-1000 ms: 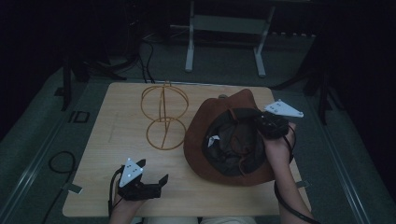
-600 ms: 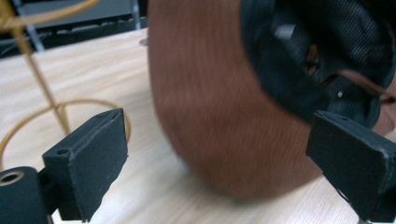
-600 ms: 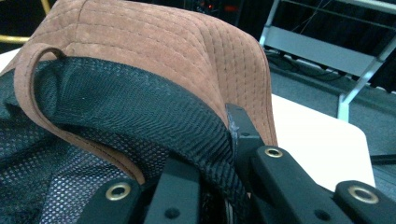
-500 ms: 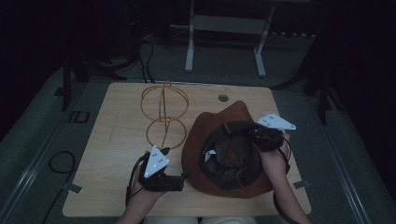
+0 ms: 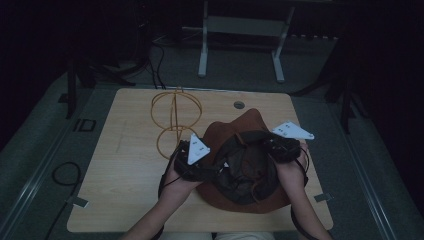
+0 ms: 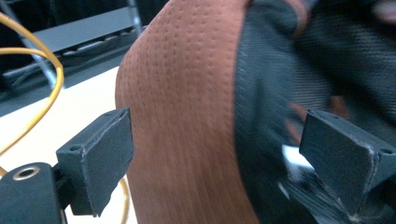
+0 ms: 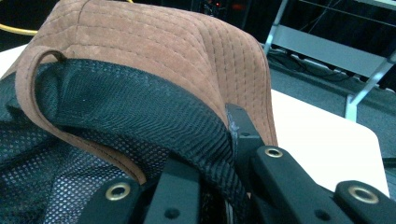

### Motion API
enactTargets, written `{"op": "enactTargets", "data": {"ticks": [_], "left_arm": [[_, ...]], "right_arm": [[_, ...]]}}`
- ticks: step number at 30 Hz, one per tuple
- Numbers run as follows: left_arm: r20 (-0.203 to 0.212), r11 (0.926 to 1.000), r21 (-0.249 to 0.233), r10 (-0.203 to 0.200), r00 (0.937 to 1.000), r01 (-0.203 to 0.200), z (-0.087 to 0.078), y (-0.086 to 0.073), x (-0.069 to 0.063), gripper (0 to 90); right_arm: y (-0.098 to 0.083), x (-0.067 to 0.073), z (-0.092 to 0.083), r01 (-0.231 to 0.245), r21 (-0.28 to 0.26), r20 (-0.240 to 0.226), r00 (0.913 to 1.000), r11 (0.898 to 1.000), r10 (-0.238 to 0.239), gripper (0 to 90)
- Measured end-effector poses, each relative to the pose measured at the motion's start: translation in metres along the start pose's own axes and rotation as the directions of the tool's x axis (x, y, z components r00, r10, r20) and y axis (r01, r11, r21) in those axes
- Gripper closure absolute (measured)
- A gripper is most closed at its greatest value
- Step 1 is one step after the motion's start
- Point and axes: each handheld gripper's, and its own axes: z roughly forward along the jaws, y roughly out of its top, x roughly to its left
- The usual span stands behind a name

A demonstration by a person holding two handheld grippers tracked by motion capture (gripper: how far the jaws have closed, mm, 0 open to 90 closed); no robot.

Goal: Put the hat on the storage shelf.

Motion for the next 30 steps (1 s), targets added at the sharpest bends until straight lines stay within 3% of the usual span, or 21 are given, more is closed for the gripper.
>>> {"op": "enactTargets", "data": {"ticks": [3,8,12,17,22,30], "left_arm": [[-0.038,0.9999,0.014,0.003,0.9993,-0.002,0.012,0.008,-0.001,10.7],[-0.138,0.9989,0.037,0.033,0.9899,-0.028,0.026,0.015,-0.007,17.4],[-0.179,0.9986,0.046,0.034,0.9833,-0.026,0.034,0.016,-0.01,35.2],[-0.193,0.9985,0.05,0.031,0.9808,-0.022,0.043,0.018,-0.01,57.1],[-0.19,0.9996,0.026,0.009,0.9818,-0.004,0.047,0.022,-0.009,81.3],[-0.176,0.9999,0.003,0.017,0.9843,-0.017,0.045,0.037,-0.009,85.9]], "right_arm": [[0.003,0.003,-0.002,0.005,-0.009,-0.007,1.0,1.0,-0.005,84.4],[0.006,0.006,-0.005,0.008,-0.019,-0.023,0.9997,1.0,-0.008,84.4],[0.006,0.01,-0.007,0.016,-0.02,-0.019,0.9997,1.0,-0.017,84.4],[0.005,0.009,-0.01,-0.009,-0.027,-0.025,0.9997,1.0,0.008,84.3],[0.003,0.013,-0.011,-0.002,-0.016,-0.029,0.9996,1.0,0.002,84.2],[-0.001,0.008,-0.018,-0.034,-0.029,-0.025,0.9992,0.999,0.033,82.1]]}}
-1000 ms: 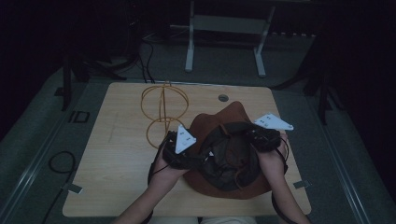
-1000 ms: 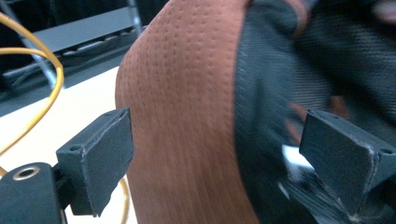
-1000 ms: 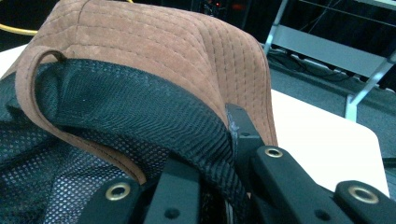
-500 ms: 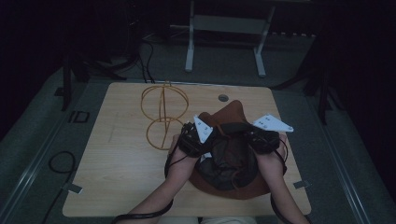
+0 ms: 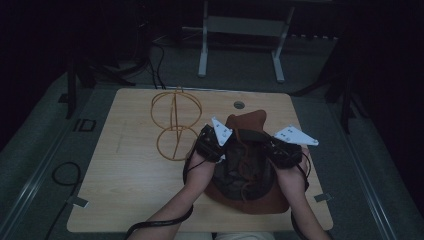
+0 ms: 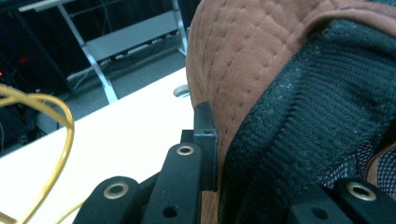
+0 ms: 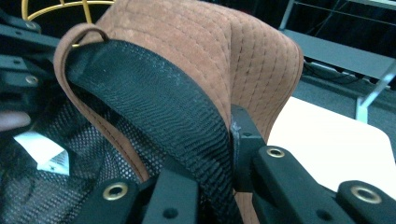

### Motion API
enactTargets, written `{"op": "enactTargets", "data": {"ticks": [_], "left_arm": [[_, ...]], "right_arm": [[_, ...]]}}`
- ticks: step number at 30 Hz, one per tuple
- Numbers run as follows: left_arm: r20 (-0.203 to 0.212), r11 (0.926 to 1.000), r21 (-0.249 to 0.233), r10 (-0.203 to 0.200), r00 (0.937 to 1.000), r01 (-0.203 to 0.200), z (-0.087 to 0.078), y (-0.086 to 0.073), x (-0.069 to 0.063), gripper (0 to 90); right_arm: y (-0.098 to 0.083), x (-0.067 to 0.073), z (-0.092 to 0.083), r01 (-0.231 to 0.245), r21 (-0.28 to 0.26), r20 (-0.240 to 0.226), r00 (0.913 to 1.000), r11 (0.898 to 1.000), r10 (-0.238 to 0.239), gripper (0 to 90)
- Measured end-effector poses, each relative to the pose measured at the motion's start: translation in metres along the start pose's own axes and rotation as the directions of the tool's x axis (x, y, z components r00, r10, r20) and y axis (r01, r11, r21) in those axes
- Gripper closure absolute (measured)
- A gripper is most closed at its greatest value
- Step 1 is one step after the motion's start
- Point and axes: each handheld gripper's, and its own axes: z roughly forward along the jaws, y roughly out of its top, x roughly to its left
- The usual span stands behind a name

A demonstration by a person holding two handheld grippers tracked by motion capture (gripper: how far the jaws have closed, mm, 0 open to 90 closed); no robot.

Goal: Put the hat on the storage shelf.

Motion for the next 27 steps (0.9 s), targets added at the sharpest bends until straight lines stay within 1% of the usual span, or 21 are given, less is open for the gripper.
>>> {"op": "enactTargets", "data": {"ticks": [2,4,7,8,9,11,12,13,14,15,16,18,19,20,21,22,23,24,25,26,27], "left_arm": [[0.002,0.9999,-0.016,0.001,1.0,-0.001,-0.002,0.004,0.001,85.9],[0.007,0.9995,-0.03,-0.006,1.0,0.006,-0.005,0.008,0.002,86.1],[0.01,0.9988,-0.05,0.005,0.9999,-0.004,-0.009,0.012,0.003,86.2],[0.008,0.9985,-0.053,0.014,0.9999,-0.014,-0.01,0.013,0.003,86.2],[0.003,0.9981,-0.057,0.02,0.9998,-0.02,-0.011,0.014,0.003,86.3],[0.005,0.9976,-0.068,0.014,0.9999,-0.013,-0.014,0.014,0.005,86.3],[0.004,0.9975,-0.069,0.012,0.9999,-0.012,-0.015,0.014,0.006,86.2],[0.003,0.9972,-0.075,0.005,1.0,-0.004,-0.016,0.014,0.007,86.3],[0.004,0.9968,-0.08,0.002,1.0,-0.002,-0.017,0.013,0.009,86.2],[0.01,0.9953,-0.097,0.007,0.9999,-0.006,-0.02,0.012,0.011,86.2],[0.009,0.9946,-0.103,0.013,0.9999,-0.012,-0.022,0.011,0.011,86.2],[0.043,0.9912,-0.132,0.017,0.9989,-0.011,-0.028,0.009,0.014,86.2],[0.043,0.9912,-0.132,0.017,0.9989,-0.011,-0.028,0.009,0.014,86.2],[0.078,0.9851,-0.171,0.024,0.9967,-0.01,-0.035,0.006,0.018,86.2],[0.09,0.9834,-0.181,0.029,0.9955,-0.012,-0.037,0.005,0.019,86.2],[0.089,0.981,-0.192,0.044,0.9951,-0.026,-0.041,0.003,0.021,86.2],[0.123,0.9766,-0.214,0.049,0.9912,-0.022,-0.045,0.002,0.024,86.1],[0.159,0.9694,-0.244,0.061,0.9854,-0.021,-0.048,0.0,0.027,86.1],[0.161,0.963,-0.266,0.087,0.9831,-0.042,-0.053,-0.001,0.029,86.1],[0.213,0.9536,-0.299,0.107,0.9711,-0.04,-0.057,-0.003,0.034,86.1],[0.257,0.9429,-0.332,0.121,0.9587,-0.03,-0.061,-0.005,0.038,86.1]], "right_arm": [[-0.001,-0.001,-0.004,-0.011,-0.005,-0.006,0.9999,1.0,0.011,79.2],[-0.003,-0.003,-0.008,-0.022,-0.009,-0.021,0.9995,1.0,0.022,73.9],[-0.007,-0.005,-0.016,-0.021,-0.016,-0.05,0.9985,1.0,0.02,59.9],[-0.008,-0.006,-0.019,-0.02,-0.012,-0.074,0.9971,1.0,0.019,55.5],[-0.01,-0.007,-0.023,-0.025,-0.009,-0.098,0.9949,1.0,0.024,53.2],[-0.014,-0.009,-0.032,-0.029,-0.011,-0.132,0.9908,1.0,0.027,48.8],[-0.015,-0.01,-0.037,-0.04,-0.016,-0.162,0.9861,0.999,0.037,47.9],[-0.017,-0.011,-0.043,-0.044,-0.023,-0.181,0.9827,0.999,0.039,45.3],[-0.018,-0.012,-0.05,-0.044,-0.034,-0.189,0.9812,0.998,0.037,42.5],[-0.018,-0.014,-0.056,-0.043,-0.043,-0.197,0.9799,0.998,0.034,42.2],[-0.018,-0.017,-0.063,-0.04,-0.054,-0.191,0.9811,0.998,0.029,40.2],[-0.018,-0.024,-0.074,-0.045,-0.076,-0.164,0.9859,0.996,0.033,38.5],[-0.018,-0.024,-0.074,-0.045,-0.076,-0.164,0.9859,0.996,0.033,38.5],[-0.018,-0.03,-0.079,-0.047,-0.084,-0.147,0.9885,0.995,0.034,38.3],[-0.018,-0.042,-0.085,-0.05,-0.091,-0.121,0.9919,0.995,0.038,37.6],[-0.018,-0.044,-0.086,-0.051,-0.092,-0.117,0.9923,0.994,0.04,37.7],[-0.019,-0.05,-0.088,-0.049,-0.098,-0.09,0.9951,0.994,0.04,38.7],[-0.019,-0.054,-0.089,-0.044,-0.093,-0.083,0.9959,0.995,0.036,40.0],[-0.019,-0.057,-0.088,-0.041,-0.087,-0.081,0.9961,0.995,0.034,41.4],[-0.019,-0.061,-0.087,-0.037,-0.077,-0.072,0.9969,0.996,0.031,41.7],[-0.019,-0.062,-0.085,-0.037,-0.066,-0.088,0.9956,0.997,0.032,42.5]]}}
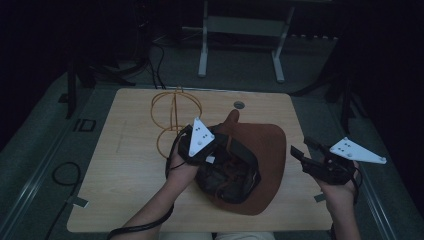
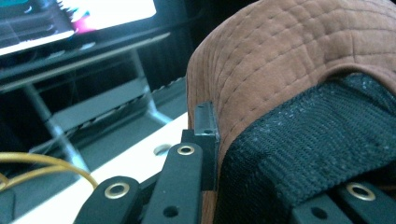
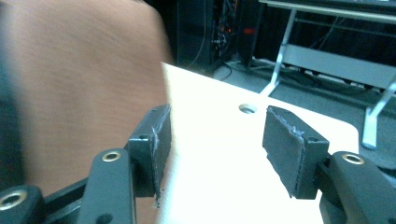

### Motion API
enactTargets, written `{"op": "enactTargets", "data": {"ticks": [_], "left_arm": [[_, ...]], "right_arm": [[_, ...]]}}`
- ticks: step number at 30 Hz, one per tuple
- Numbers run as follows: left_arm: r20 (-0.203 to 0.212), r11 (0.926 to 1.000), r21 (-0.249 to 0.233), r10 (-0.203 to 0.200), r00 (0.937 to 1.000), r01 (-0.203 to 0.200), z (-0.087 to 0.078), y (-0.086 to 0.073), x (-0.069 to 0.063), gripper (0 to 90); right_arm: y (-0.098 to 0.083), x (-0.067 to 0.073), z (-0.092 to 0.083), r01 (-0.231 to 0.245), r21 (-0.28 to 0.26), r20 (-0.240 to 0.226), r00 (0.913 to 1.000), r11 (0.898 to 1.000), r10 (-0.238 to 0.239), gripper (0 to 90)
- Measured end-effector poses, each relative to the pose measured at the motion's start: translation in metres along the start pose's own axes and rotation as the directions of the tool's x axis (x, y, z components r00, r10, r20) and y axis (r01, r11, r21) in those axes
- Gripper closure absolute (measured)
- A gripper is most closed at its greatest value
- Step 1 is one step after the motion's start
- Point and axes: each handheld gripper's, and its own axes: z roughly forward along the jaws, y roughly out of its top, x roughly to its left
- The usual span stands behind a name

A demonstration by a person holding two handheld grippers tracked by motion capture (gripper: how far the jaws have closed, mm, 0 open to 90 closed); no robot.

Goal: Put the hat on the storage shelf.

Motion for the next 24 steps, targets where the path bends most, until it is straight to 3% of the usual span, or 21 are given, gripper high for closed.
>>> {"op": "enactTargets", "data": {"ticks": [1,2,3,5,8,10,11,12,13,14,15,17,19,21,24], "left_arm": [[0.013,0.9997,-0.014,0.018,0.9997,-0.018,-0.004,0.0,0.001,86.0],[0.058,0.9993,-0.035,0.016,0.9982,-0.014,-0.008,0.0,0.003,86.0],[0.105,0.9975,-0.069,0.022,0.9942,-0.014,-0.011,0.0,0.005,86.0],[0.154,0.9959,-0.09,0.026,0.9877,-0.012,-0.016,0.001,0.008,86.0],[0.21,0.9896,-0.143,0.012,0.9777,0.018,-0.021,0.001,0.009,85.9],[0.227,0.9817,-0.185,0.001,0.9738,0.042,-0.024,0.001,0.009,85.9],[0.227,0.9817,-0.185,0.001,0.9738,0.042,-0.024,0.001,0.009,85.9],[0.215,0.9739,-0.224,0.012,0.9766,0.037,-0.027,0.002,0.005,85.9],[0.215,0.9707,-0.238,0.023,0.9764,0.03,-0.028,0.003,0.002,85.9],[0.211,0.969,-0.246,0.031,0.977,0.023,-0.029,0.004,-0.001,85.9],[0.21,0.9658,-0.259,0.044,0.9768,0.012,-0.029,0.005,-0.005,85.9],[0.211,0.9591,-0.283,0.051,0.976,0.011,-0.03,0.006,-0.011,85.8],[0.243,0.9513,-0.307,0.048,0.9688,0.03,-0.03,0.005,-0.014,85.8],[0.274,0.9449,-0.323,0.039,0.961,0.054,-0.029,0.004,-0.016,85.8],[0.291,0.9412,-0.329,0.025,0.9562,0.076,-0.027,0.003,-0.019,85.8]], "right_arm": [[-0.001,0.0,0.002,-0.001,0.004,-0.011,0.9999,1.0,0.001,43.6],[-0.001,0.0,0.005,-0.003,0.008,-0.022,0.9997,1.0,0.003,44.1],[-0.002,0.002,0.007,-0.004,0.013,-0.045,0.999,1.0,0.005,44.1],[-0.003,0.008,0.013,-0.003,0.01,-0.081,0.9967,1.0,0.004,44.5],[-0.004,0.025,0.022,0.005,-0.005,-0.168,0.9857,1.0,-0.006,42.6],[-0.003,0.038,0.026,0.012,-0.033,-0.243,0.9699,0.999,-0.02,40.1],[-0.003,0.038,0.026,0.012,-0.033,-0.243,0.9699,0.999,-0.02,40.1],[-0.002,0.045,0.028,0.015,-0.052,-0.283,0.9586,0.999,-0.029,39.0],[-0.001,0.057,0.032,0.006,-0.079,-0.346,0.9377,0.997,-0.033,37.2],[0.0,0.065,0.035,0.008,-0.095,-0.381,0.9235,0.995,-0.043,36.4],[0.0,0.068,0.037,0.004,-0.102,-0.397,0.9166,0.995,-0.045,35.5],[0.001,0.074,0.041,-0.042,-0.137,-0.471,0.8819,0.99,-0.028,34.3],[0.003,0.076,0.043,-0.081,-0.179,-0.507,0.8614,0.981,-0.022,33.5],[0.005,0.078,0.045,-0.098,-0.198,-0.553,0.8328,0.975,-0.029,31.1],[0.008,0.08,0.048,-0.112,-0.195,-0.57,0.8212,0.974,-0.02,31.0]]}}
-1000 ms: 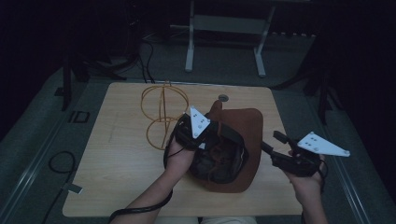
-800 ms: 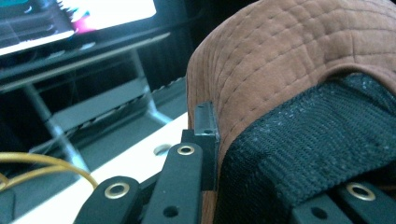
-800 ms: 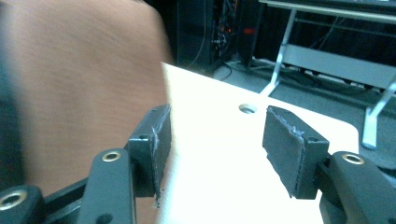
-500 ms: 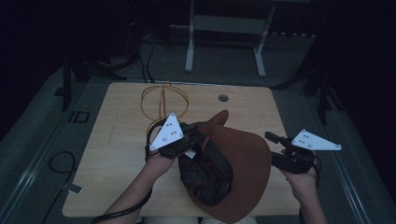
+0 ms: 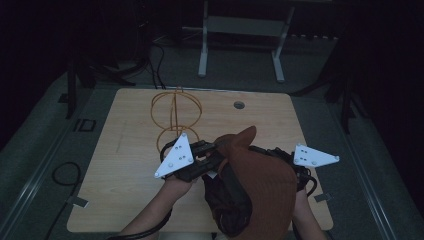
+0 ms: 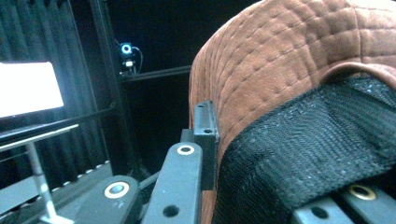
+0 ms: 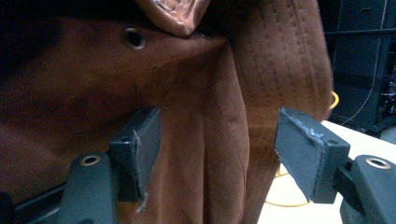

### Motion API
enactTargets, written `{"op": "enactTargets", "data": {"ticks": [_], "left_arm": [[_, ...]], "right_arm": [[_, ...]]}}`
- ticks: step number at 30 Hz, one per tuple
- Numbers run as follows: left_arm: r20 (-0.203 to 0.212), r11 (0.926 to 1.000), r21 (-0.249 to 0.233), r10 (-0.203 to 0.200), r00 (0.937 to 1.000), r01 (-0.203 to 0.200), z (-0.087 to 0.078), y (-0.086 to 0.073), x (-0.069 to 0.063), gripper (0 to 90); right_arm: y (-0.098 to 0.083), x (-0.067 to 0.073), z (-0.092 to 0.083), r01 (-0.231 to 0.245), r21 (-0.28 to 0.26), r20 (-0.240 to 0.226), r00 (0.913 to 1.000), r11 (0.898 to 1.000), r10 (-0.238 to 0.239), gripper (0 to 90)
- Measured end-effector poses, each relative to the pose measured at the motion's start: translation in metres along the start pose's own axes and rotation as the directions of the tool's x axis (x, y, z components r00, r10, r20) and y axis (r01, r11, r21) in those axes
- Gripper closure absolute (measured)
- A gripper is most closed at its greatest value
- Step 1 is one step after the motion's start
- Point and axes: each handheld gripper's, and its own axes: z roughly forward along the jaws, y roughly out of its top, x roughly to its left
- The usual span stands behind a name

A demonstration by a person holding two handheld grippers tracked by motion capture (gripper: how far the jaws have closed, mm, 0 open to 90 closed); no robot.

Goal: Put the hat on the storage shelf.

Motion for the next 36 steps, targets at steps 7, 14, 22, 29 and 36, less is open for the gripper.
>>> {"op": "enactTargets", "data": {"ticks": [7,14,22,29,36], "left_arm": [[-0.021,0.9905,0.03,0.134,0.9907,-0.134,0.014,0.006,-0.022,85.6],[-0.034,0.9875,0.05,0.151,0.9879,-0.149,0.018,0.002,-0.027,85.4],[0.003,0.991,0.068,0.116,0.9933,-0.115,0.018,0.003,-0.022,83.7],[-0.007,0.9936,0.103,0.048,0.9988,-0.047,0.014,0.008,-0.013,65.6],[-0.038,0.9875,0.155,0.034,0.9987,-0.028,0.009,0.008,-0.008,39.1]], "right_arm": [[-0.004,0.004,0.022,-0.001,0.072,-0.025,0.9997,0.997,0.003,33.0],[-0.004,0.002,0.026,-0.049,0.09,-0.091,0.9942,0.995,0.057,59.7],[-0.003,0.004,0.027,-0.007,0.129,-0.102,0.9946,0.992,0.02,88.0],[-0.003,0.001,0.023,-0.027,0.129,-0.112,0.9929,0.991,0.041,88.2],[0.003,-0.006,0.015,-0.024,0.123,-0.079,0.9963,0.992,0.034,88.2]]}}
